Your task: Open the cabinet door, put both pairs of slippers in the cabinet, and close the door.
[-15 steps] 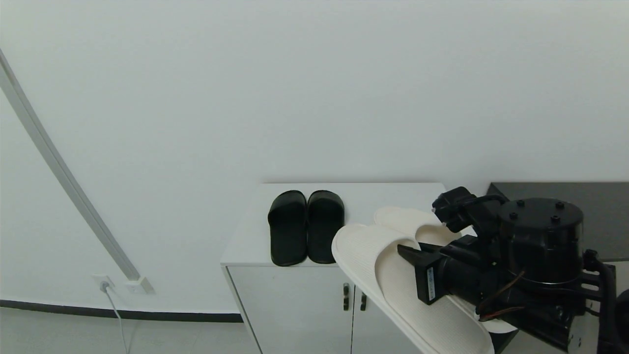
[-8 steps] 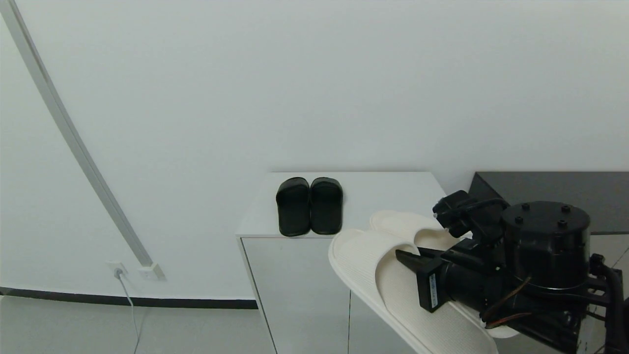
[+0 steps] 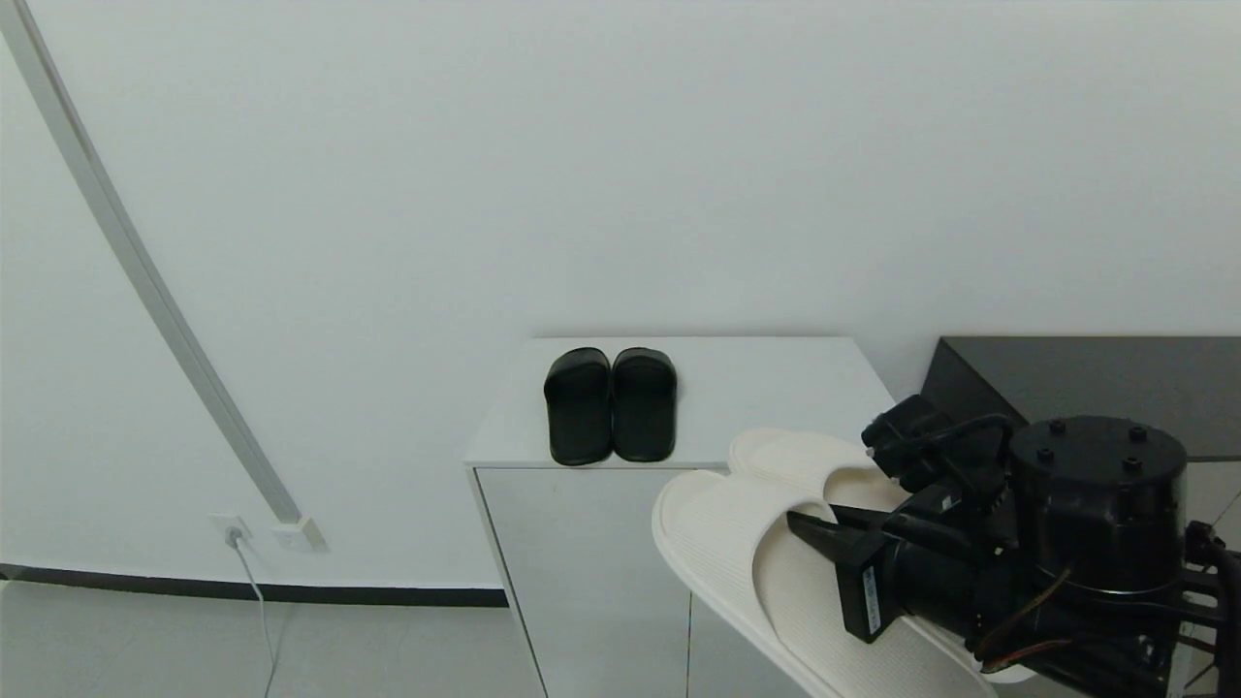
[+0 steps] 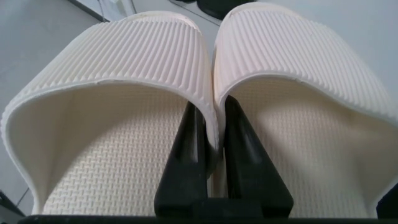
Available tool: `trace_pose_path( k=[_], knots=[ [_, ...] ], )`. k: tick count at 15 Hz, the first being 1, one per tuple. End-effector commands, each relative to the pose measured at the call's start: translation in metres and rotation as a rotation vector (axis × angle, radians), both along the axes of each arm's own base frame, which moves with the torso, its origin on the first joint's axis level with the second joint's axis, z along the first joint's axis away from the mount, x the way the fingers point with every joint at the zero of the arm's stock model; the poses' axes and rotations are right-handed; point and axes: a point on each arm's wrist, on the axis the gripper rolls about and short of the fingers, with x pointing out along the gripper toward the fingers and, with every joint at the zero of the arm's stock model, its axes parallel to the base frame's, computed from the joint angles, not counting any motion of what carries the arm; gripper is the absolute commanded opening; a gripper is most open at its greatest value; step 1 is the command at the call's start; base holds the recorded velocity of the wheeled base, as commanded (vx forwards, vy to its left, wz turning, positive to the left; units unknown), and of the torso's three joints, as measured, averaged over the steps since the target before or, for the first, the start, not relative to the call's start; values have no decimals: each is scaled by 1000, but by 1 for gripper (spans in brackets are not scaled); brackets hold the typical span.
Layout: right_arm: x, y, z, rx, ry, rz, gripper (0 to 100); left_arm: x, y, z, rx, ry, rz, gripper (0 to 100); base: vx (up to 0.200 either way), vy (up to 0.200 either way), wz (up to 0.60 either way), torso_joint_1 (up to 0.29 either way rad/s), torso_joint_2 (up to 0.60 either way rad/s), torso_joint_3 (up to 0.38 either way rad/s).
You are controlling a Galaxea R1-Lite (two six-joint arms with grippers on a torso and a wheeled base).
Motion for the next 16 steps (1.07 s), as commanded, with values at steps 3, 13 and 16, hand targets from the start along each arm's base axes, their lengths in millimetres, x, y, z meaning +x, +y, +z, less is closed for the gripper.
trace_pose_path(
  k=[3, 13, 16],
  knots=[
    [-1, -1, -3, -8, 8, 2, 0, 0, 0, 0, 1, 0, 0, 0, 0, 0, 0, 0, 0, 0],
    [-4, -4, -4, -8, 6, 2, 0, 0, 0, 0, 3, 0, 0, 100, 0, 0, 0, -147, 330, 184],
    [-4, -3, -4, -10, 7, 4, 0, 0, 0, 0, 3, 0, 0, 100, 0, 0, 0, -185, 434, 245]
  ],
)
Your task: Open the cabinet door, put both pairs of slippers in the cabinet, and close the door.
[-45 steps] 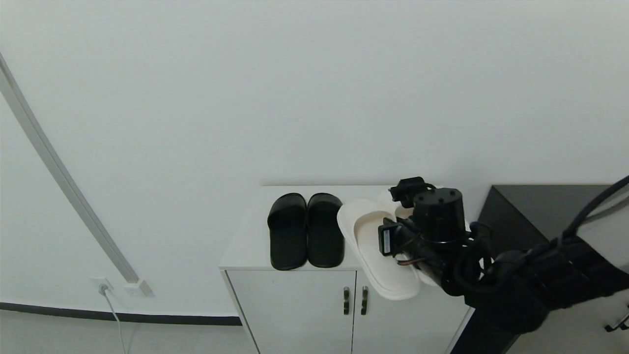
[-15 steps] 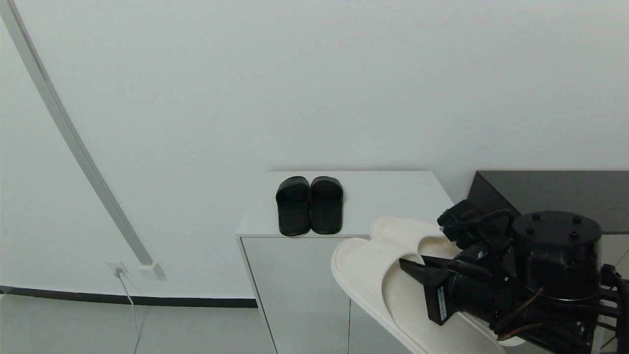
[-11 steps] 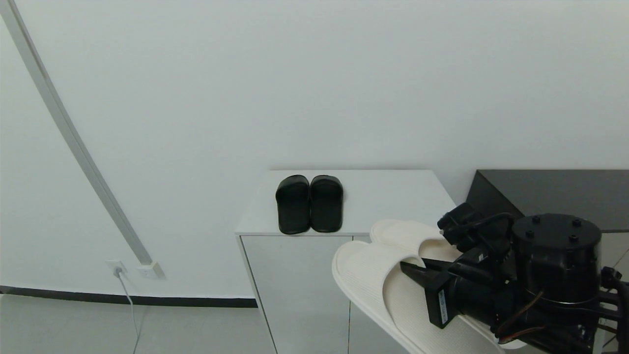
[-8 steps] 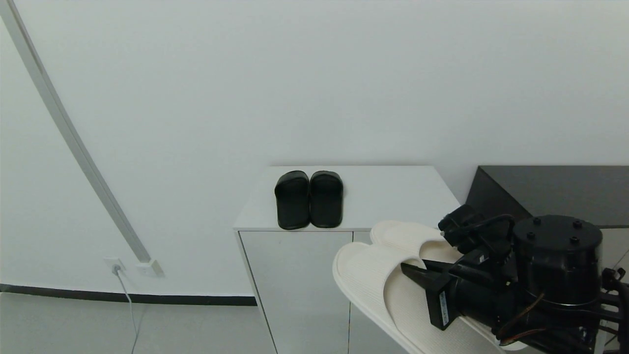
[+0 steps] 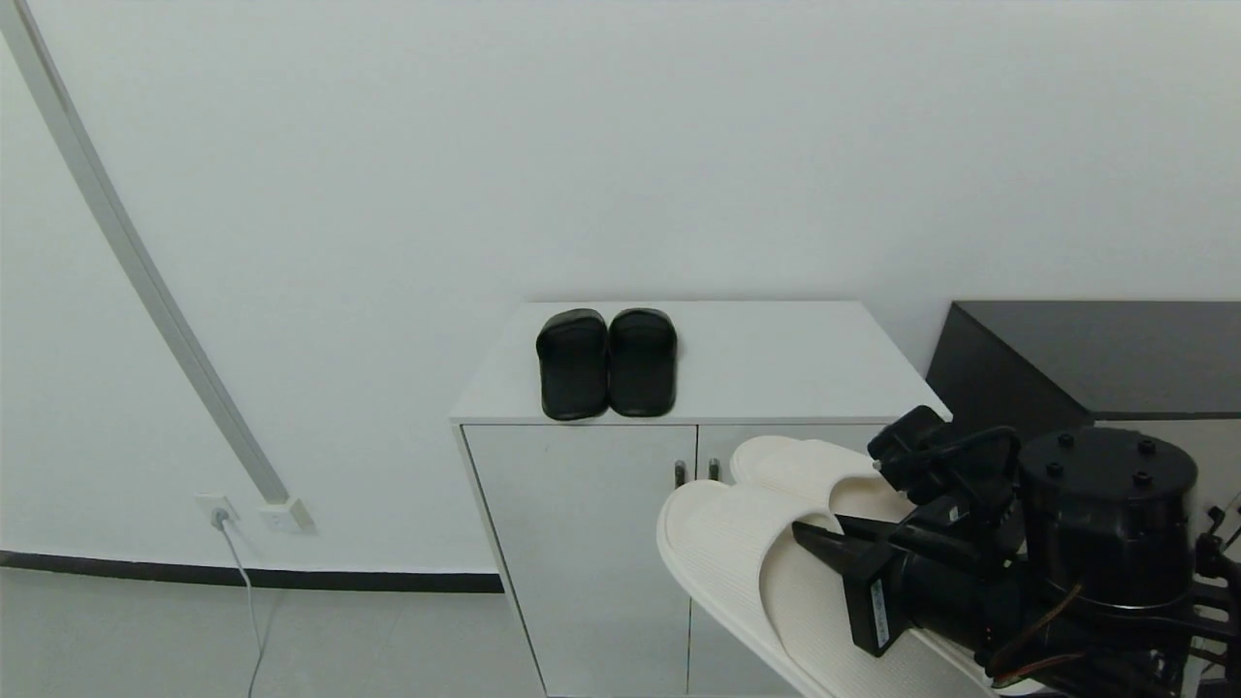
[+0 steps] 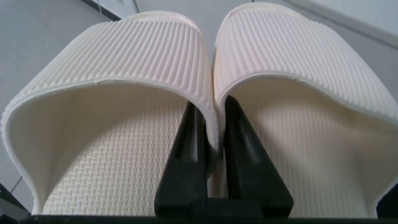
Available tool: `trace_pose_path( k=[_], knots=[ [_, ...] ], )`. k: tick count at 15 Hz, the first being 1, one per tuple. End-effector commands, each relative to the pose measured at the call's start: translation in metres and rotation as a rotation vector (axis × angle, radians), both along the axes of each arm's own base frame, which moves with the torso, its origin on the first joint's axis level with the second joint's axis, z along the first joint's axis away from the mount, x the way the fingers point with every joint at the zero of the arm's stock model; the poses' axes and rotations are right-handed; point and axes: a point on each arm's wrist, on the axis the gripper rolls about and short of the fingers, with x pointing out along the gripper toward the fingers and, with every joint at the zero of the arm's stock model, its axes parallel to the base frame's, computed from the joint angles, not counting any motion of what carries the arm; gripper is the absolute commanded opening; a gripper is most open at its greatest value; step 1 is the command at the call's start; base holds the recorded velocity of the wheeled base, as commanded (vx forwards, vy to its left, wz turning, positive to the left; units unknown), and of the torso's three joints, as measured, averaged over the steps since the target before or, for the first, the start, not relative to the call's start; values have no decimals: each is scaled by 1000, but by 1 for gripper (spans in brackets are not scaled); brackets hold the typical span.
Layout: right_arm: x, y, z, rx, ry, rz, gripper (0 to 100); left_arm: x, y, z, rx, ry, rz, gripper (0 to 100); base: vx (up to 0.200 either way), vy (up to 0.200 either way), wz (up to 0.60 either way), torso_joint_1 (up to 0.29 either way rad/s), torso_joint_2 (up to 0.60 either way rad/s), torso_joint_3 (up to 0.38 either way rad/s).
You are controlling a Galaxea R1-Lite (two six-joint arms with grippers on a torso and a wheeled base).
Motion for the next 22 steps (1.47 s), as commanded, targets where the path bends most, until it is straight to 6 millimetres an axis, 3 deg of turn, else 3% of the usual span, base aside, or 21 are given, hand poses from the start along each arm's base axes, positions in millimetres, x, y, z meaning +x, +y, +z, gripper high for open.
trace_pose_path(
  k=[1, 22],
  knots=[
    [0, 0, -1, -3, 0, 2, 0, 0, 0, 0, 0, 1, 0, 100, 0, 0, 0, -222, 535, 300],
    [-3, 4, -10, -44, 12, 29, 0, 0, 0, 0, 0, 1, 0, 100, 0, 0, 0, -174, 502, 327]
  ],
)
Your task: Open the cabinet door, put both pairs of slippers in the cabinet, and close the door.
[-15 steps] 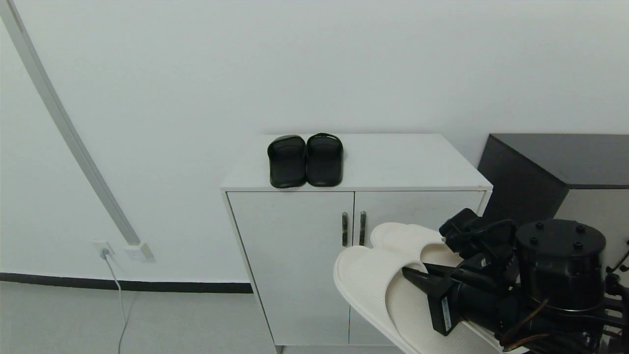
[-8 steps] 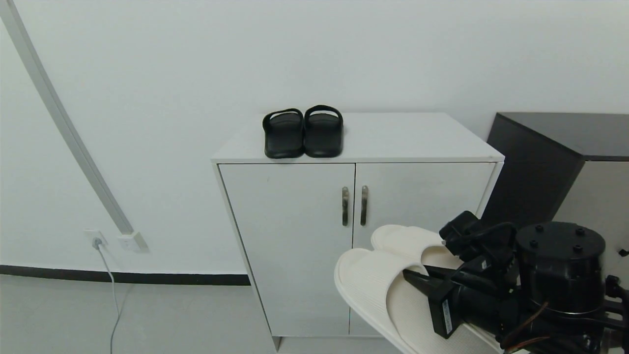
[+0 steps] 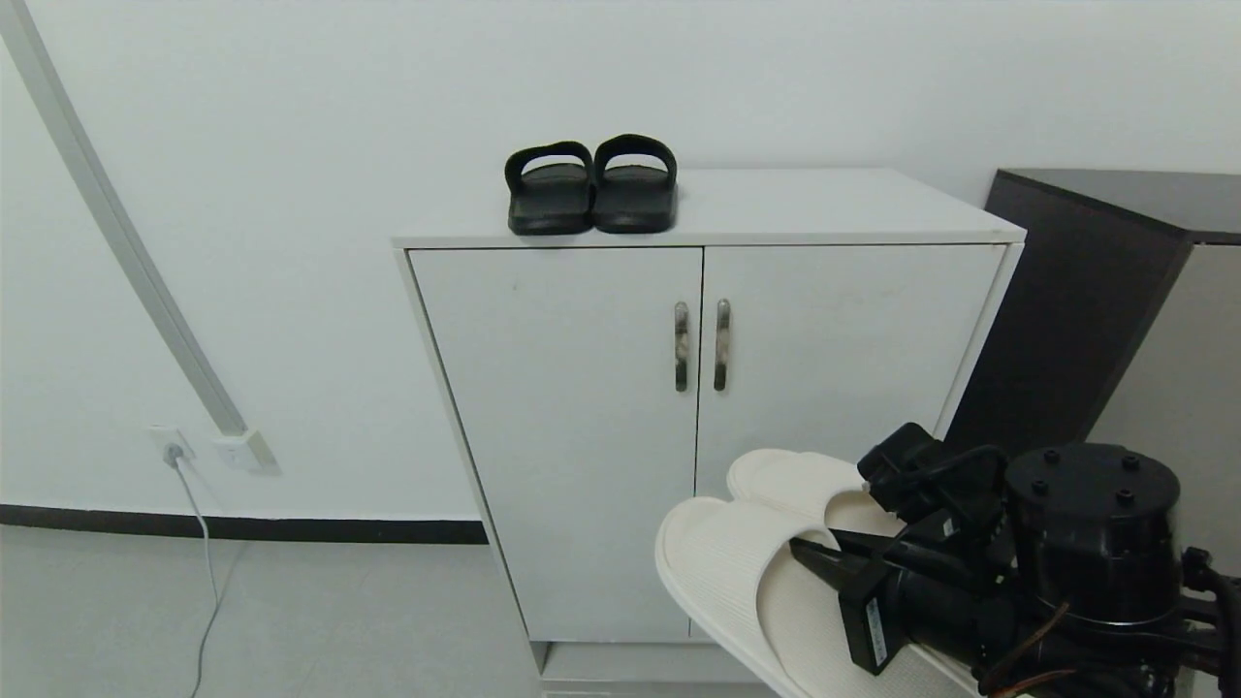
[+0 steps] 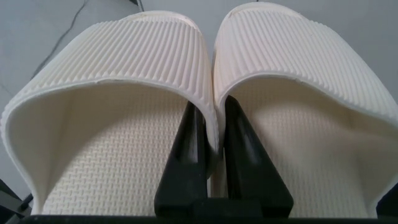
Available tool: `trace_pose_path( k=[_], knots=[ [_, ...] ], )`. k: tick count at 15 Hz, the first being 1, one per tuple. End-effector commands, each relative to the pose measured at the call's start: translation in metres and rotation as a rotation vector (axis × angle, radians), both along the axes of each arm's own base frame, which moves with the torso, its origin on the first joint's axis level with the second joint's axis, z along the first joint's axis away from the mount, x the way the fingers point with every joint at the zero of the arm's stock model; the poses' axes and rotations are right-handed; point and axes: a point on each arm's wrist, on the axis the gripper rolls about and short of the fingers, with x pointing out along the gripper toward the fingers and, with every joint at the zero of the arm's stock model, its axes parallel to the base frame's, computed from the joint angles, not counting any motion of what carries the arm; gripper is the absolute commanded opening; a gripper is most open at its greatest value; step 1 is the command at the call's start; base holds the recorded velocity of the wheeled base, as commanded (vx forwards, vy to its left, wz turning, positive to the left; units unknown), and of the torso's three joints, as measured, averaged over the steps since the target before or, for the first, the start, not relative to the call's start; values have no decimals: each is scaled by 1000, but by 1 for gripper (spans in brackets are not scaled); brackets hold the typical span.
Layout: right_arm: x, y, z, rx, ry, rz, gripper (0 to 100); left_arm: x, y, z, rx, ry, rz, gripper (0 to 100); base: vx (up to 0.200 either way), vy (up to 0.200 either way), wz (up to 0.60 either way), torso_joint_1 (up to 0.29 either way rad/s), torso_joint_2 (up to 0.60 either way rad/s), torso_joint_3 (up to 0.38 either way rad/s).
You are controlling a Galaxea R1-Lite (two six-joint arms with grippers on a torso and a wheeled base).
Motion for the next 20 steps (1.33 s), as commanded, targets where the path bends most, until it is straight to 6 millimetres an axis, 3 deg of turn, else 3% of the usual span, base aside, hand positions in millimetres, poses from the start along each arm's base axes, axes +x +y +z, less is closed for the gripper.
trace_pose_path(
  k=[1, 6, 20],
  knots=[
    [-1, 2, -3, -14, 4, 12, 0, 0, 0, 0, 0, 0, 0, 100, 0, 0, 0, -80, 461, 369],
    [-2, 2, -4, -19, 5, 13, 0, 0, 0, 0, 0, 0, 0, 100, 0, 0, 0, -38, 434, 382],
    [-6, 1, -10, -39, 3, 28, 0, 0, 0, 0, 1, 0, 0, 100, 14, 0, -43, 0, 41, 33]
  ],
)
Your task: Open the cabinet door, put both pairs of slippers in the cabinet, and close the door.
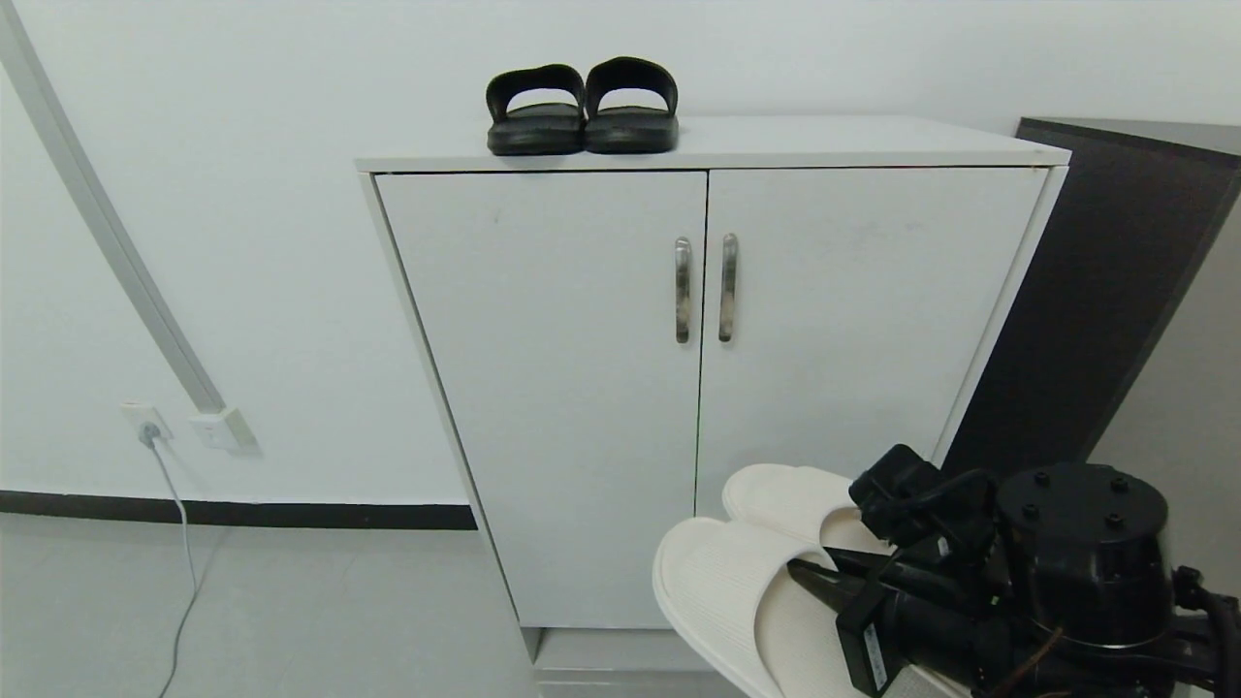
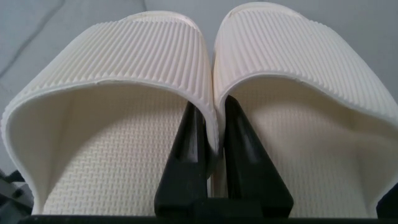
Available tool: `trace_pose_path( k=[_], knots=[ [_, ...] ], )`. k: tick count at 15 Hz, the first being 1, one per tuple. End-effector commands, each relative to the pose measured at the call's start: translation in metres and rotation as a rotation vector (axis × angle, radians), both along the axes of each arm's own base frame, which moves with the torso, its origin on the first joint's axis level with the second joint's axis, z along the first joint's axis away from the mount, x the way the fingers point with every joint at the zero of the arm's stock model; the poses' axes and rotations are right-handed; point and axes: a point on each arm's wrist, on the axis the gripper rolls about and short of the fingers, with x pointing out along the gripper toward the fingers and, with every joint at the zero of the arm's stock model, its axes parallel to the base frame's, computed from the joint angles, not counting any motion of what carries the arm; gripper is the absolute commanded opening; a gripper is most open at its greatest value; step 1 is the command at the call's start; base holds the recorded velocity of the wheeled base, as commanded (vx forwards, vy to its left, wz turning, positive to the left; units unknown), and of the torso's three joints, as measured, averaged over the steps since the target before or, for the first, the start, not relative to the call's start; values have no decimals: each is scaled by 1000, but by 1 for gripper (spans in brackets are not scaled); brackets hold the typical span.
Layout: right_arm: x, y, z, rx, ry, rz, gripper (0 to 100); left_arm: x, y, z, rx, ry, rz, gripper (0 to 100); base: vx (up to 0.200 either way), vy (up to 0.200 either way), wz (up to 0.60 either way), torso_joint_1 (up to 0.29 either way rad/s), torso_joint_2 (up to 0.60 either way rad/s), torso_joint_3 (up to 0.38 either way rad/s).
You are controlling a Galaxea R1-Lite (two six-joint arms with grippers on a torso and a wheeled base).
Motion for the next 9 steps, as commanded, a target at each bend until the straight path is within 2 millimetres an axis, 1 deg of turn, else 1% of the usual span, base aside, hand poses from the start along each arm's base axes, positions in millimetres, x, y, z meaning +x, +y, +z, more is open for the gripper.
trace_pose_path(
  k=[1, 4, 6, 7, 8, 9],
  knots=[
    [-2, 0, -2, -11, -2, 8, 0, 0, 0, 0, 0, -1, 0, 100, 0, 0, 0, 0, 0, 0],
    [-3, 0, -2, -22, -8, 22, 0, 0, 0, 0, 3, 1, 2, 100, 0, 0, 0, 0, 0, 0],
    [-4, 0, -3, -25, -5, 22, 0, 3, 0, 2, 53, 46, 1, 100, 0, 0, 0, 0, 0, 0],
    [-3, 0, -3, -22, -8, 22, 0, 9, 0, 4, 60, 118, -5, 100, 0, 0, 0, 0, 0, 0],
    [-4, 0, -3, -17, -12, 24, 0, 9, 0, 8, 68, 107, -11, 100, 0, 0, 0, 0, 0, 0],
    [-4, 0, -3, -13, -14, 23, 0, 8, 0, 39, 35, 38, -14, 100, 0, 0, 0, 0, 0, 0]
  ],
)
